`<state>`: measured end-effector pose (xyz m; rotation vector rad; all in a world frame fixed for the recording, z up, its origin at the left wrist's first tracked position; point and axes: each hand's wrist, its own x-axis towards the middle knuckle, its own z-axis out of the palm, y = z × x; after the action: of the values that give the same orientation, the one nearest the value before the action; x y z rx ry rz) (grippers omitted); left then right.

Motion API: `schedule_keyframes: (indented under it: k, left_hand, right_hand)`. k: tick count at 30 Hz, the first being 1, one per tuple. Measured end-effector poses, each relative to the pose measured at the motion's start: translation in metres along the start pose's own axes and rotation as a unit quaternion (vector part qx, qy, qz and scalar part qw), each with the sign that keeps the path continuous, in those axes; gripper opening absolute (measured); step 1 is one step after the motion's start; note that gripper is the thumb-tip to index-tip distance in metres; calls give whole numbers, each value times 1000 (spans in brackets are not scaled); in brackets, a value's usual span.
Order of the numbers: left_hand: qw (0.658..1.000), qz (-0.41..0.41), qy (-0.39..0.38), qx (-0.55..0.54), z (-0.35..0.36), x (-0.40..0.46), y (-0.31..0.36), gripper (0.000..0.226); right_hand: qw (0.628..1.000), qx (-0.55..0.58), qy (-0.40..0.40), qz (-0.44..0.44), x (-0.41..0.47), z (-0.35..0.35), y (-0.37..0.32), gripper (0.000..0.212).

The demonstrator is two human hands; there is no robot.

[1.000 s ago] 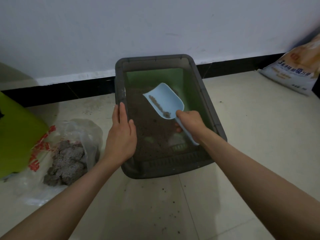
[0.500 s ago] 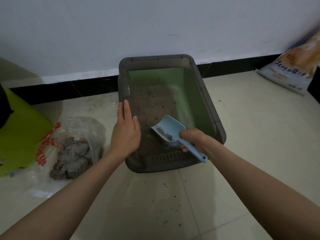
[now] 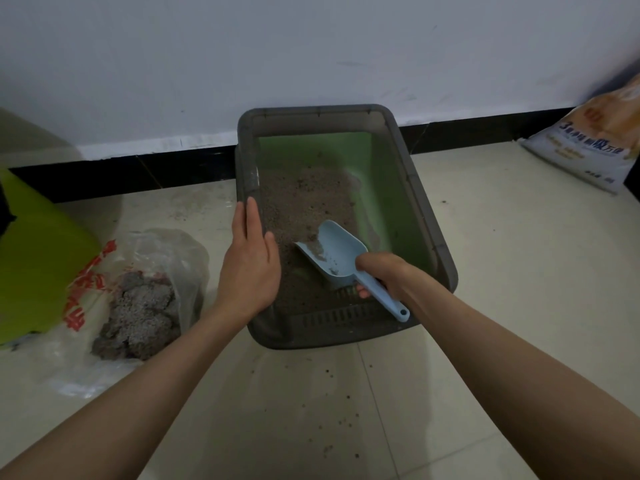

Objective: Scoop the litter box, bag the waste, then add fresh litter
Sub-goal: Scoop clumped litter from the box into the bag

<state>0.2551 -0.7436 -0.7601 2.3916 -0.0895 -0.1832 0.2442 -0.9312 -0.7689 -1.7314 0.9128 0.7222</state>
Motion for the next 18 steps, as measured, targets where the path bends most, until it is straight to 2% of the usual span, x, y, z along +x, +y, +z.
schedule_keyframes:
  k: [18]
  left_hand:
    - [1000,0,0,-5,-1,0,0,56]
  right_hand:
    - [1000,2,-5,4,16,-2,-5,44]
